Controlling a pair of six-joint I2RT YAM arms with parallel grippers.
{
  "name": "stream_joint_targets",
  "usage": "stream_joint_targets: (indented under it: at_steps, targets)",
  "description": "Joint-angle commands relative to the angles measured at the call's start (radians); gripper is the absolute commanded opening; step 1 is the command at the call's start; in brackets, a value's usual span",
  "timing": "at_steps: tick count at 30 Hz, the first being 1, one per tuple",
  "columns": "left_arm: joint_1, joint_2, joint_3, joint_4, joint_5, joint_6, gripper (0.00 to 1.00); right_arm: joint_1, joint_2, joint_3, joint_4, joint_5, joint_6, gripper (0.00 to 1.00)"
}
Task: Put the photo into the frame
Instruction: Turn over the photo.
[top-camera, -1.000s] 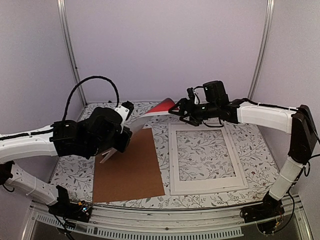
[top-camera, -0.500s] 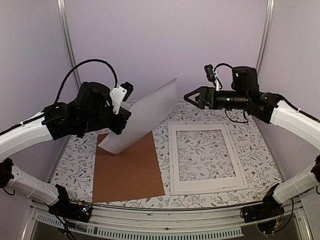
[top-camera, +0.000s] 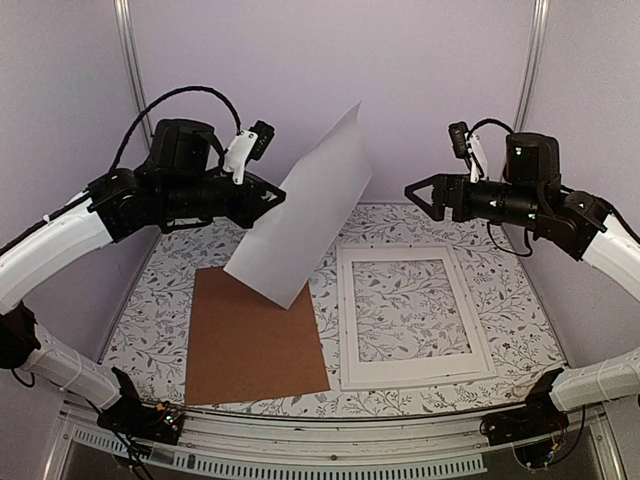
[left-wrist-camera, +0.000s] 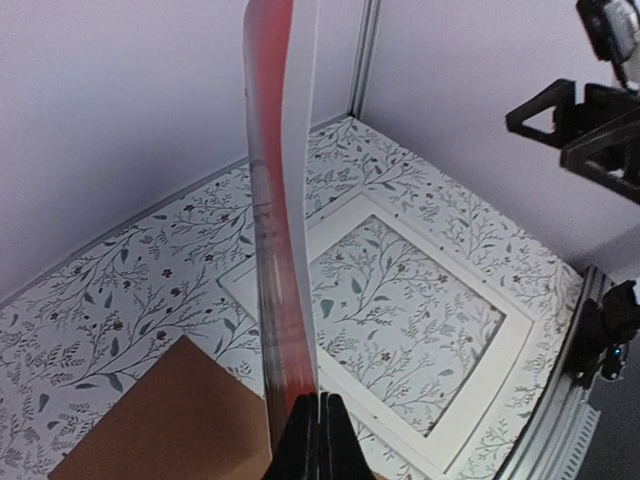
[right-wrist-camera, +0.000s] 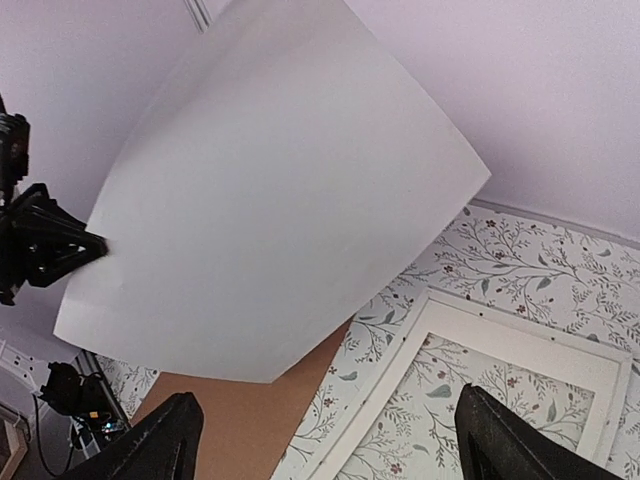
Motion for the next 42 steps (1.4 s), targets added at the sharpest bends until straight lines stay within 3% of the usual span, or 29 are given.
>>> stream_joint_targets:
  at_steps: [1,10,19,23,31,36,42]
  targets:
    - [0.024,0.001,0.02,0.137,0.198,-0.13,0.0,-0.058,0.012,0.015,-0.11,0.072,0.056,0.92]
    - [0.079,-0.087,-0.257,0.705,0.448,-0.519,0.0,-0.208,0.072,0.012,-0.112,-0.202,0.15,0.99]
    - [0.083,-0.145,-0.584,1.054,0.418,-0.752,0.0,-0.233,0.167,-0.06,-0.006,-0.353,0.252,0.99]
    - [0.082,-0.166,-0.714,1.08,0.37,-0.832,0.0,-0.235,0.211,-0.097,0.02,-0.378,0.265,0.99]
    - [0.082,-0.207,-0.94,0.944,0.32,-0.923,0.0,-0.235,0.301,-0.189,0.085,-0.407,0.281,0.99]
    - [0.082,-0.245,-1.01,0.832,0.271,-0.915,0.0,-0.235,0.352,-0.223,0.092,-0.361,0.268,0.99]
    - [0.078,-0.269,-1.041,0.748,0.251,-0.906,0.0,-0.233,0.429,-0.276,0.16,-0.414,0.284,0.99]
